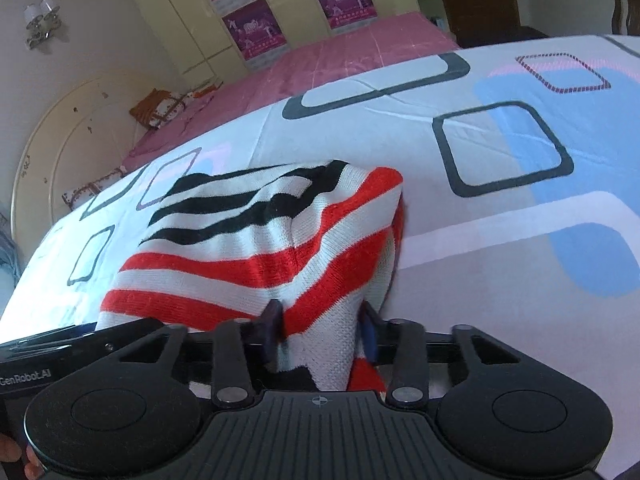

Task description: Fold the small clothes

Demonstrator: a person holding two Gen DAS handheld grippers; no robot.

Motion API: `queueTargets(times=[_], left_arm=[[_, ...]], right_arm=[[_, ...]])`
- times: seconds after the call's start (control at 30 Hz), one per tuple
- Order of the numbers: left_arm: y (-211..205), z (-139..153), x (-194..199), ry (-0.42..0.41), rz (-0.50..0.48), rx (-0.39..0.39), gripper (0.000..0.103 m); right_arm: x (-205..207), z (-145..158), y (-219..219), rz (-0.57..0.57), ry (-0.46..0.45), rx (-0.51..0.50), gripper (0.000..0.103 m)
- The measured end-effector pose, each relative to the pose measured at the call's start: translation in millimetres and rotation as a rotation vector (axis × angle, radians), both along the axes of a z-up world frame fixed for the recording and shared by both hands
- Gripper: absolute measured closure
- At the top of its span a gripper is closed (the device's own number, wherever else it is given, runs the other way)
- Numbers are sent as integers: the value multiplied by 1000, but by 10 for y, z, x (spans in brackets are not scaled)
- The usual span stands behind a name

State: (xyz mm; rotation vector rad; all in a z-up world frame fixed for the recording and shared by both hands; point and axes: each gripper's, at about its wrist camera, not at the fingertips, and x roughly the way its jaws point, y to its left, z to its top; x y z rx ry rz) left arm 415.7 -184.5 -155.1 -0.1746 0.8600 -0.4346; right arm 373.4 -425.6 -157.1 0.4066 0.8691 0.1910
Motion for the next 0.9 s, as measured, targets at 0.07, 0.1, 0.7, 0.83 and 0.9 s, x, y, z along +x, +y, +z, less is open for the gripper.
queueTargets(times=[0.07, 0.1, 0.7, 0.83, 0.9], left_arm=[[20, 23, -9, -3, 6, -5, 51], [30, 37, -11, -4, 5, -8, 55], [192, 382, -212, -61, -8, -46, 72], [334, 468, -281, -66, 5, -52, 72], [433, 525, -325, -72, 13, -50, 72]], right_arm=[[-29, 32, -4, -1, -9, 3, 71], [-32, 43, 0, -3, -12, 5, 71], [-237, 470, 199, -1, -88, 62, 73], [-291, 544, 360, 12, -96, 83, 73], [-305, 590, 471, 22, -103, 90, 73]])
